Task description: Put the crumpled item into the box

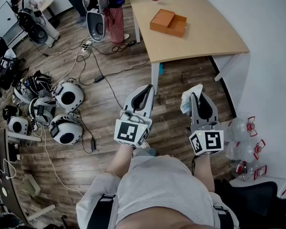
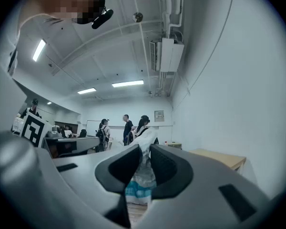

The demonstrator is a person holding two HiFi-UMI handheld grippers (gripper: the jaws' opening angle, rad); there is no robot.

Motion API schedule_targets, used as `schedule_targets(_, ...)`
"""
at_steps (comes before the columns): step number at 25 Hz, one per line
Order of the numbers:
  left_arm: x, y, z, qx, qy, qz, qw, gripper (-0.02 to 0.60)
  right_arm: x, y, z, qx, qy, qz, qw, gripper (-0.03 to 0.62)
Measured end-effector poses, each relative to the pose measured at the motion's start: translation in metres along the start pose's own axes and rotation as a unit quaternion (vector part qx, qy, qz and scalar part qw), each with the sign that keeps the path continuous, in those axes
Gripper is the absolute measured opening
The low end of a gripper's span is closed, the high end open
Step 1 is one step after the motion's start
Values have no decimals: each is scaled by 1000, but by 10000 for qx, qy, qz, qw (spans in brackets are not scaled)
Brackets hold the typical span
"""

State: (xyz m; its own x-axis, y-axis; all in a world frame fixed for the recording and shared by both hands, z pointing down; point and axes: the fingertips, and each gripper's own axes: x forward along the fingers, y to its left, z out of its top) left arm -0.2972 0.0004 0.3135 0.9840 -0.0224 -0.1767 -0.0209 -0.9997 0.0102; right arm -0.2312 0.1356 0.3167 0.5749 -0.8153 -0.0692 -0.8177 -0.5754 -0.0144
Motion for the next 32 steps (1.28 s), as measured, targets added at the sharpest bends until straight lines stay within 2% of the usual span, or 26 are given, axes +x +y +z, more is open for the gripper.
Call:
schedule_targets(11,8,5,-1,-65,-73,-151,9998,14,10,1,-2,-21,-41,-70,10000,74)
schedule_targets(25,21,42,-5,9,-146,-259,9996,14,44,14,-6,119,-260,-222,9993,75)
schedule_targets(32,34,45,-5,-45,-182,-239,9995,14,53,3,-6,166,-285,-221,9992,75)
